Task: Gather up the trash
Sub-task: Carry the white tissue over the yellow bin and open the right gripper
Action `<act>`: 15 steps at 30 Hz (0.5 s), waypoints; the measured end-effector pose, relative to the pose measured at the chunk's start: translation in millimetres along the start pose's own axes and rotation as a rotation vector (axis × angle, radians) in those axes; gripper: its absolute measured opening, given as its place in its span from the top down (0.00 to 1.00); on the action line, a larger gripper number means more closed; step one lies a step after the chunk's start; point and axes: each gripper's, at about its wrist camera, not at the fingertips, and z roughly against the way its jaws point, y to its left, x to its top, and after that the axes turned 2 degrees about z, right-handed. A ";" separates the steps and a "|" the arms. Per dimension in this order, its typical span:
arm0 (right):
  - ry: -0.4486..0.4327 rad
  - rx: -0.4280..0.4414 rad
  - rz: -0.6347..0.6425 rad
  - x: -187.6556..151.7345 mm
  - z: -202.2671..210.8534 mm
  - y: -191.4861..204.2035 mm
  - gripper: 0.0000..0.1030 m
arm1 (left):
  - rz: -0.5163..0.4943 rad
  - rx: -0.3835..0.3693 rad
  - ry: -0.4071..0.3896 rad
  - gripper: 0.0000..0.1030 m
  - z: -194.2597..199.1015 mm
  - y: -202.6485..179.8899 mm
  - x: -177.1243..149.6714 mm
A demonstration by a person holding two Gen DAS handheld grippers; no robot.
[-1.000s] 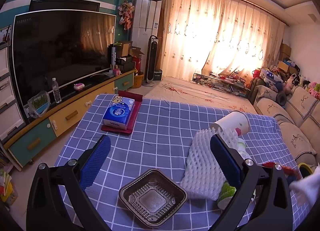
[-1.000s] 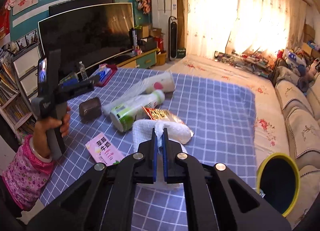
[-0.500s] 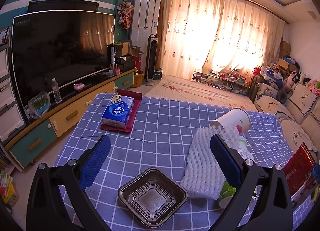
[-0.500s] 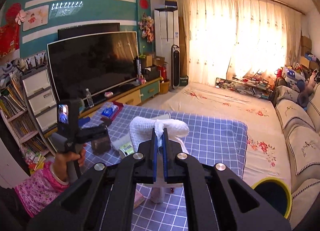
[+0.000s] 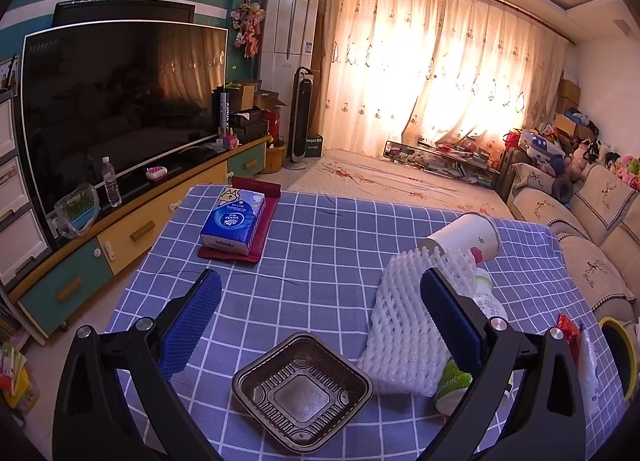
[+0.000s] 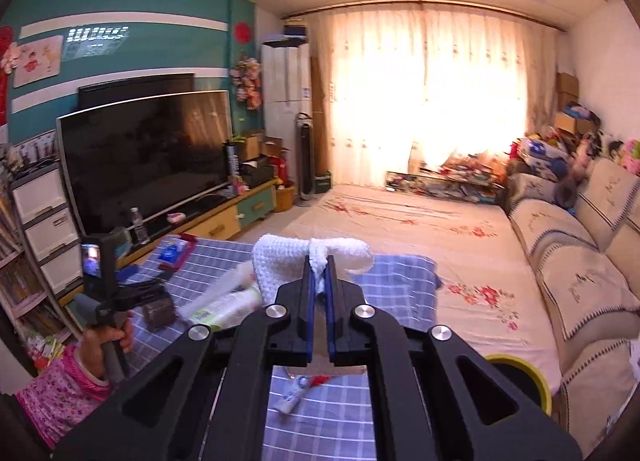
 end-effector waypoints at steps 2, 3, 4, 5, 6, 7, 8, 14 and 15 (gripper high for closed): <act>0.028 -0.057 -0.036 -9.9 -3.0 -22.9 0.95 | 0.001 -0.001 0.001 0.05 -0.3 -0.2 0.0; 0.050 -0.091 -0.059 -17.1 -5.4 -36.4 0.95 | 0.001 -0.001 0.001 0.05 -0.2 -0.2 0.1; 0.067 -0.116 -0.077 -23.9 -7.5 -47.4 0.95 | 0.000 -0.001 0.000 0.05 -0.1 -0.2 0.1; 0.085 -0.143 -0.095 -31.0 -10.0 -58.3 0.95 | 0.000 -0.001 0.000 0.05 -0.1 -0.3 0.1; 0.105 -0.171 -0.116 -38.9 -13.1 -69.7 0.95 | 0.001 -0.002 -0.001 0.05 0.0 -0.4 0.0; 0.132 -0.202 -0.142 -48.6 -17.1 -83.4 0.95 | 0.001 -0.003 -0.001 0.05 0.0 -0.4 -0.1; 0.159 -0.231 -0.168 -58.6 -21.3 -97.2 0.95 | 0.002 -0.004 -0.002 0.05 0.2 -0.5 0.2; 0.305 -0.368 -0.281 -119.0 -52.0 -160.5 0.95 | -0.006 -0.001 0.001 0.05 -0.6 -2.1 -2.2; 0.325 -0.379 -0.293 -127.2 -58.0 -166.2 0.95 | -0.008 0.000 0.003 0.05 -1.1 -2.5 -2.3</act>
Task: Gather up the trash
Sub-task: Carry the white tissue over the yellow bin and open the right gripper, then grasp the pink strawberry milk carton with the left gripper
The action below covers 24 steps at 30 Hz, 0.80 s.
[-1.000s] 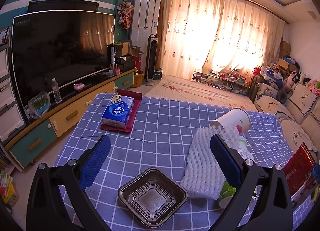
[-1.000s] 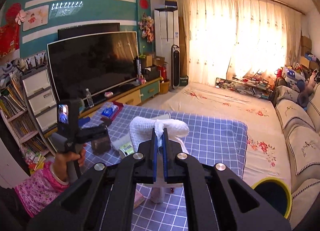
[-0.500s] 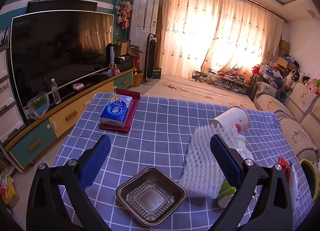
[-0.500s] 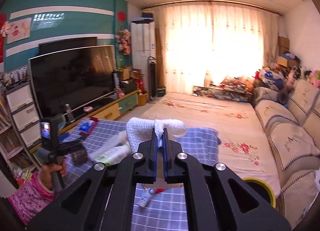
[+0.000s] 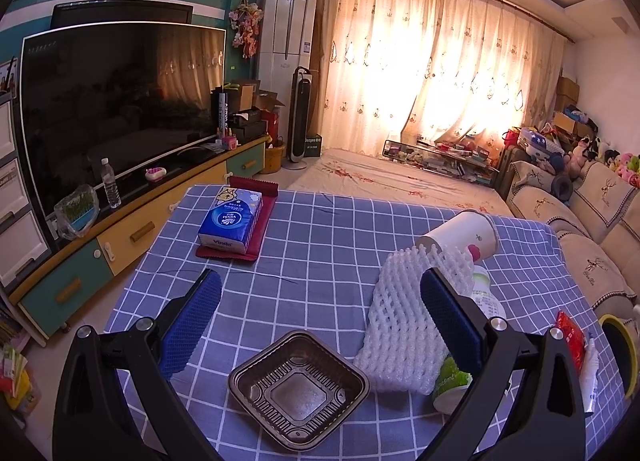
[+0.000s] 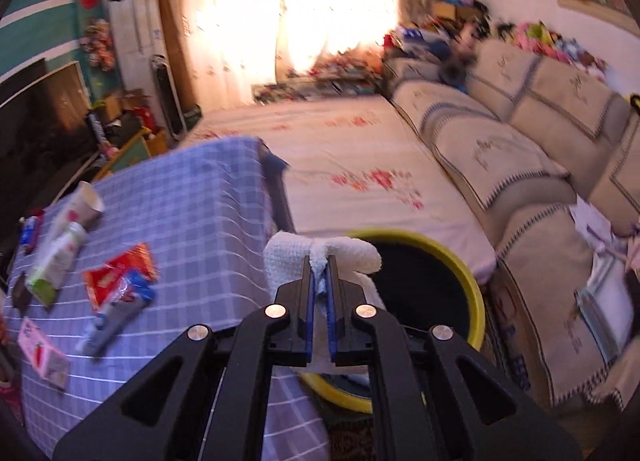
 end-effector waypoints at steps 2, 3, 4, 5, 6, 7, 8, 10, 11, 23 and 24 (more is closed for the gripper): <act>0.047 -0.030 -0.022 -8.8 -23.6 -12.2 0.94 | -0.005 0.004 0.006 0.05 -2.0 -0.5 -1.2; 0.069 -0.041 -0.032 -13.8 -34.1 -17.5 0.94 | -0.006 0.005 0.008 0.05 -2.6 -0.7 -1.1; 0.087 -0.051 -0.038 -17.0 -43.2 -20.3 0.93 | -0.008 0.005 0.011 0.05 -3.6 -0.9 -1.5; 0.108 -0.063 -0.046 -21.5 -53.5 -24.6 0.93 | -0.010 0.006 0.015 0.05 -4.6 -1.1 -1.9; 0.121 -0.068 -0.052 -25.3 -60.1 -28.6 0.93 | -0.012 0.006 0.018 0.05 -5.6 -1.3 -2.3; 0.136 -0.076 -0.059 -28.7 -68.2 -31.8 0.93 | -0.015 0.007 0.020 0.05 -6.5 -1.6 -2.6; 0.150 -0.088 -0.061 -31.3 -75.2 -34.2 0.90 | -0.017 0.008 0.022 0.05 -7.5 -2.1 -2.5; 0.165 -0.103 -0.071 -36.4 -83.3 -39.5 0.80 | -0.021 0.007 0.027 0.05 -9.0 -2.9 -3.4; 0.169 -0.105 -0.076 -38.0 -85.6 -41.7 0.70 | -0.022 0.008 0.028 0.05 -9.3 -3.3 -3.6; 0.118 -0.082 -0.093 -35.5 -70.1 -36.4 0.51 | -0.035 -0.021 0.031 0.05 -4.8 -9.8 -6.6; 0.117 -0.078 -0.090 -35.4 -68.6 -34.7 0.51 | -0.033 -0.039 0.039 0.05 -2.8 -11.5 -7.6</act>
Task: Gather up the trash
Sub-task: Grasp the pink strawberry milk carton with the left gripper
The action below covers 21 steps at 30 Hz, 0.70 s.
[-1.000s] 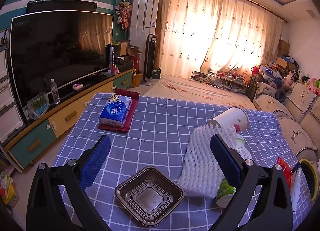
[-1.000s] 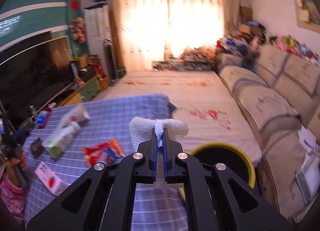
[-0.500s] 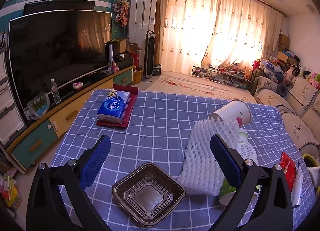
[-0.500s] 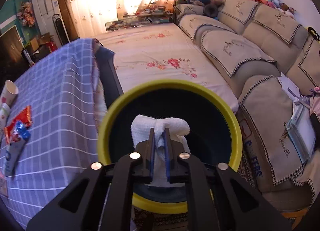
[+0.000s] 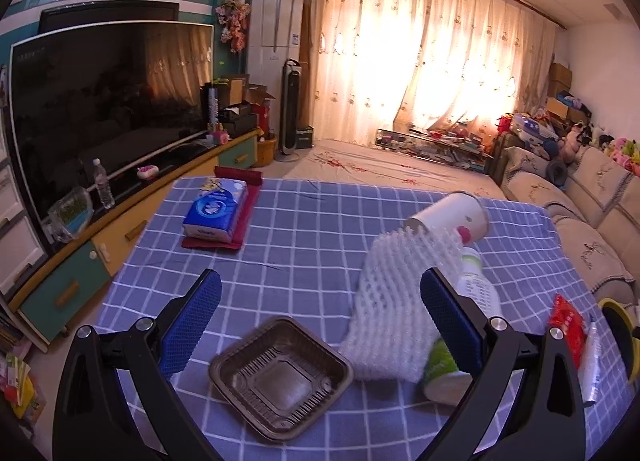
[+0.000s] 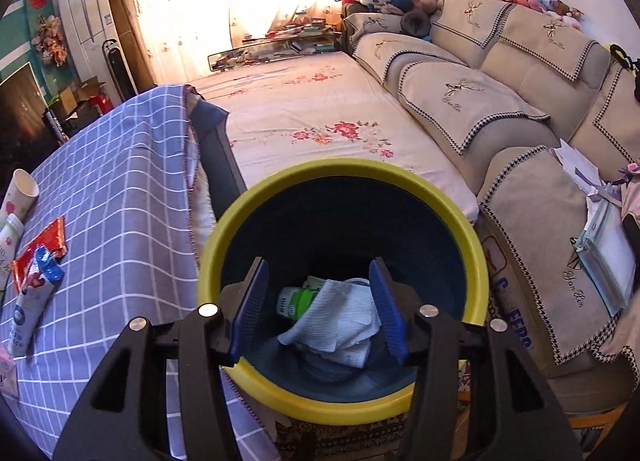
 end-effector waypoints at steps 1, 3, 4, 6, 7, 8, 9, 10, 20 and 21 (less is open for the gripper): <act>-0.001 0.003 0.002 -0.2 1.2 0.5 0.51 | 0.000 -0.017 0.007 0.05 2.1 -1.8 -1.2; -0.004 0.011 0.004 0.3 3.4 1.2 0.51 | -0.008 -0.059 0.029 0.05 8.2 -7.7 -4.7; -0.007 0.014 0.004 0.7 4.5 1.5 0.50 | -0.009 -0.087 0.044 0.05 11.7 -10.8 -6.1; -0.015 0.015 0.007 1.9 7.6 2.6 0.50 | -0.007 -0.130 0.065 0.05 18.1 -14.9 -9.4; -0.018 0.017 0.008 1.7 9.0 2.6 0.50 | -0.013 -0.153 0.078 0.05 23.2 -17.3 -12.4; -0.023 0.019 0.008 2.1 10.8 2.5 0.50 | -0.020 -0.165 0.086 0.05 27.1 -19.3 -15.7; -0.027 0.021 0.008 2.7 12.2 2.3 0.50 | -0.030 -0.175 0.095 0.05 31.6 -21.2 -20.0; -0.029 0.022 0.009 2.9 13.2 2.4 0.49 | -0.043 -0.185 0.106 0.05 35.5 -23.6 -25.0; -0.054 0.049 0.017 5.4 22.9 7.3 0.49 | -0.141 -0.362 0.275 0.05 55.1 -44.5 -75.5; -0.056 0.053 0.018 5.1 24.2 8.2 0.49 | -0.149 -0.387 0.287 0.05 56.9 -47.3 -78.3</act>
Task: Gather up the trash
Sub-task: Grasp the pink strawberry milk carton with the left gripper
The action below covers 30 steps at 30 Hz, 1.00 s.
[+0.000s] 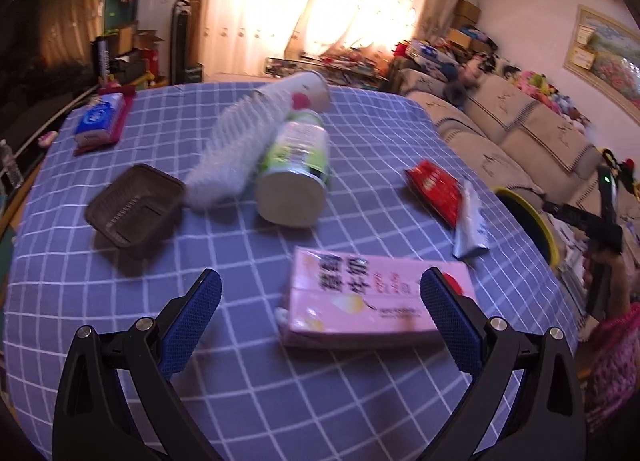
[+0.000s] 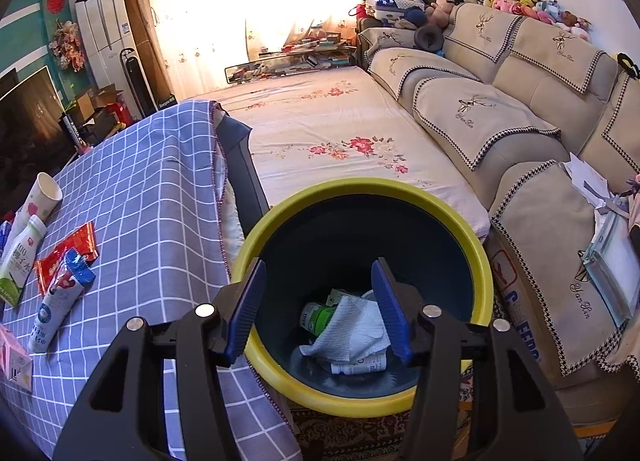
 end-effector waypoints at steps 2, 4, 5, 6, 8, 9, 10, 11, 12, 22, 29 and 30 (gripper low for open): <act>-0.005 0.005 0.001 -0.5 2.5 0.4 0.48 | -0.018 -0.053 0.019 0.05 0.6 -10.1 -5.7; -0.010 0.009 -0.001 -1.1 5.3 -0.2 0.48 | -0.044 -0.101 0.049 0.05 0.4 -22.7 -12.9; -0.013 0.011 -0.003 -1.6 6.8 -1.0 0.47 | -0.056 -0.111 0.063 0.05 0.1 -28.2 -16.0; -0.016 0.013 -0.005 -2.1 8.0 -1.6 0.47 | -0.067 -0.119 0.079 0.05 -0.5 -34.6 -20.2; -0.021 0.017 -0.009 -3.2 10.7 -4.6 0.46 | -0.081 -0.153 0.116 0.05 -1.7 -47.5 -29.9; -0.022 0.019 -0.010 -4.1 11.8 -5.6 0.46 | -0.091 -0.175 0.137 0.05 -1.5 -55.5 -35.6; -0.024 0.020 -0.012 -4.6 12.6 -6.6 0.46 | -0.110 -0.193 0.150 0.05 0.2 -64.3 -41.0; -0.024 0.021 -0.013 -5.0 13.1 -7.6 0.46 | -0.133 -0.215 0.160 0.05 2.7 -72.7 -45.3; -0.025 0.023 -0.015 -5.3 13.7 -9.0 0.46 | -0.156 -0.241 0.167 0.05 6.1 -81.1 -48.9; -0.043 0.046 -0.052 -8.0 18.3 -22.1 0.45 | -0.321 -0.179 0.088 0.05 29.3 -108.5 -36.9; -0.034 0.054 -0.049 -9.9 13.4 -20.0 0.45 | -0.357 -0.159 0.154 0.11 -13.7 -106.6 -21.9; -0.032 0.054 -0.050 -9.9 12.1 -19.9 0.45 | -0.362 -0.152 0.168 0.13 -20.3 -107.6 -21.4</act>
